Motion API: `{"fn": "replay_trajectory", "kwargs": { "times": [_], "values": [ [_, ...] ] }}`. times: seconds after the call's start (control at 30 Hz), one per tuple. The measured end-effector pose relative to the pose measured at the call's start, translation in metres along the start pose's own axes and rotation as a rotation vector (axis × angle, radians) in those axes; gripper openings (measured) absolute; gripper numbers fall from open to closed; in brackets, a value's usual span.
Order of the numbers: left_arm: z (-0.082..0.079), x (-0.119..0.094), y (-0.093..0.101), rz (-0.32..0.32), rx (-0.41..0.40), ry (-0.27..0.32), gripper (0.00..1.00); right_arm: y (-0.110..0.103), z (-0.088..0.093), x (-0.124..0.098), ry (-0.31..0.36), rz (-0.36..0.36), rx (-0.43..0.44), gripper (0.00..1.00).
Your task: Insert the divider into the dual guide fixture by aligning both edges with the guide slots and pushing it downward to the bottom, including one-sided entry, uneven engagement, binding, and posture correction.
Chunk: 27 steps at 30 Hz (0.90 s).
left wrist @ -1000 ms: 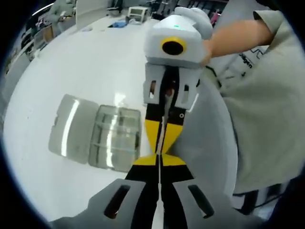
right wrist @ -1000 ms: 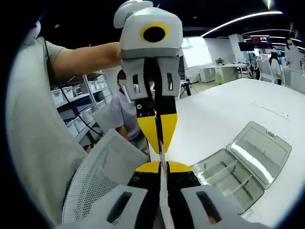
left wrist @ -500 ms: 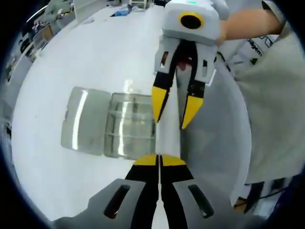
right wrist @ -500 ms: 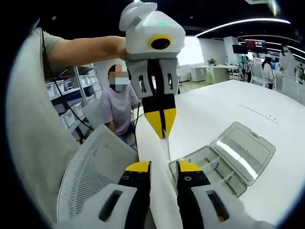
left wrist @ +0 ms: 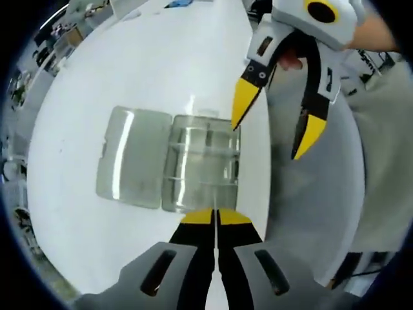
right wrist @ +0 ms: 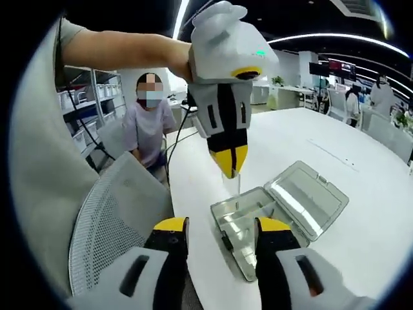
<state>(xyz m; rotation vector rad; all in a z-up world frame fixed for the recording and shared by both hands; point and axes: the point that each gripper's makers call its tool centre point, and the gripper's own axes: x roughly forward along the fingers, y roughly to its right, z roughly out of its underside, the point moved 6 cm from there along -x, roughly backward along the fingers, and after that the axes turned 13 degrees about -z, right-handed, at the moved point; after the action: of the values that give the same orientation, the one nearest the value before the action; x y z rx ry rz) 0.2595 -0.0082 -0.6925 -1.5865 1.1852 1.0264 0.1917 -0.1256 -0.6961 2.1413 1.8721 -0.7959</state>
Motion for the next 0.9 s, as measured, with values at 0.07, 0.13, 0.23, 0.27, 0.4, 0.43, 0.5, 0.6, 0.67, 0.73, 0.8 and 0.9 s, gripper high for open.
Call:
{"fn": "replay_trajectory", "kwargs": {
  "times": [0.07, 0.13, 0.23, 0.27, 0.4, 0.43, 0.5, 0.6, 0.67, 0.73, 0.8, 0.9],
  "values": [
    [0.0, 0.002, 0.0, -0.003, 0.008, -0.005, 0.0, 0.0, 0.001, -0.003, 0.001, 0.012, 0.0, 0.41],
    [-0.002, 0.004, -0.001, -0.013, 0.021, -0.005, 0.0, -0.001, 0.003, -0.007, -0.009, 0.022, 0.001, 0.43],
    [-0.003, 0.008, -0.001, -0.015, 0.034, -0.004, 0.0, -0.003, 0.005, -0.011, -0.009, 0.033, 0.0, 0.44],
    [-0.003, 0.009, -0.001, -0.022, 0.042, -0.007, 0.0, -0.004, 0.006, -0.012, -0.009, 0.034, 0.0, 0.44],
    [-0.001, 0.014, -0.003, -0.037, 0.063, -0.021, 0.0, -0.006, 0.008, -0.016, -0.018, 0.048, -0.003, 0.46],
    [-0.002, 0.015, -0.004, -0.041, 0.063, -0.02, 0.0, -0.006, 0.009, -0.017, -0.017, 0.049, -0.003, 0.46],
    [-0.002, 0.017, -0.004, -0.038, 0.064, -0.018, 0.0, -0.007, 0.008, -0.018, -0.022, 0.054, -0.004, 0.47],
    [-0.002, 0.02, -0.006, -0.044, 0.073, -0.022, 0.0, -0.008, 0.008, -0.019, -0.019, 0.056, -0.004, 0.48],
    [-0.003, 0.02, -0.005, -0.043, 0.072, -0.017, 0.0, -0.009, 0.009, -0.019, -0.019, 0.058, -0.003, 0.49],
    [-0.004, 0.022, -0.004, -0.043, 0.08, -0.019, 0.0, -0.01, 0.01, -0.02, -0.017, 0.058, 0.002, 0.5],
    [-0.004, 0.024, -0.004, -0.041, 0.084, -0.022, 0.0, -0.011, 0.011, -0.02, -0.022, 0.06, -0.001, 0.51],
    [-0.003, 0.025, -0.005, -0.039, 0.082, -0.024, 0.0, -0.012, 0.011, -0.021, -0.02, 0.061, -0.001, 0.51]
  ]
}}
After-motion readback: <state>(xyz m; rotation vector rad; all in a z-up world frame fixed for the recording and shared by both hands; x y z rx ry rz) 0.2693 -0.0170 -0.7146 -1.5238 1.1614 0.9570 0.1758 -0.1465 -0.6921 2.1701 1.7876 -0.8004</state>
